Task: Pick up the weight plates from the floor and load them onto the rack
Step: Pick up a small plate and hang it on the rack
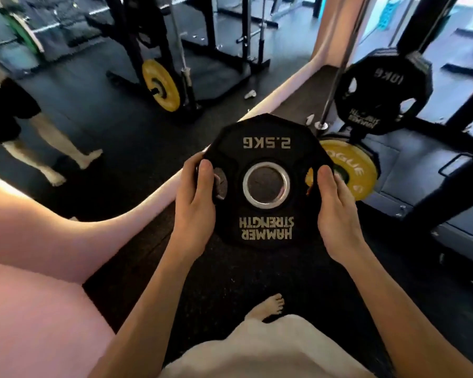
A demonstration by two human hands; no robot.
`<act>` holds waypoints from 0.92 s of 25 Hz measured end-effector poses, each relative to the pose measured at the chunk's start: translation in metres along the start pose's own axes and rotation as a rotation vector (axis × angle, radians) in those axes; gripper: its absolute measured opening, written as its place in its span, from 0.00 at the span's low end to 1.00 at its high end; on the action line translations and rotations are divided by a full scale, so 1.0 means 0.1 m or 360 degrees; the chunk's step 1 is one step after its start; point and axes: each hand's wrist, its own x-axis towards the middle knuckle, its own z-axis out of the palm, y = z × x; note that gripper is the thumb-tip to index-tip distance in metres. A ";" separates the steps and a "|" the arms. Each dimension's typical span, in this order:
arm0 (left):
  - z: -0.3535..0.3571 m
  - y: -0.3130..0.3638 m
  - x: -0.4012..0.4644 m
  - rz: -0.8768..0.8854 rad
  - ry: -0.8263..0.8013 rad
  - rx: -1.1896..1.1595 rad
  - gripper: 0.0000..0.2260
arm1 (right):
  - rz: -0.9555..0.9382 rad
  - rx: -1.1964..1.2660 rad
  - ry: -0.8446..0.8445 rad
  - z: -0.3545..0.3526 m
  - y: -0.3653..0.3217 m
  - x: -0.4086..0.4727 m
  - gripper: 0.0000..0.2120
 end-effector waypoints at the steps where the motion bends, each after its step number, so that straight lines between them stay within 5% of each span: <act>1: 0.11 -0.02 0.15 0.0019 -0.0094 -0.0001 0.12 | -0.0004 0.0024 0.0050 -0.07 -0.01 0.09 0.24; 8: 1.24 0.00 1.17 0.0065 -0.0441 -0.0073 0.10 | -0.0047 0.0113 0.0478 -0.68 -0.24 0.83 0.14; 23: 3.07 1.05 3.60 0.0625 -0.0703 -0.0516 0.07 | -0.0660 -0.0081 0.0966 -1.33 -1.82 3.00 0.27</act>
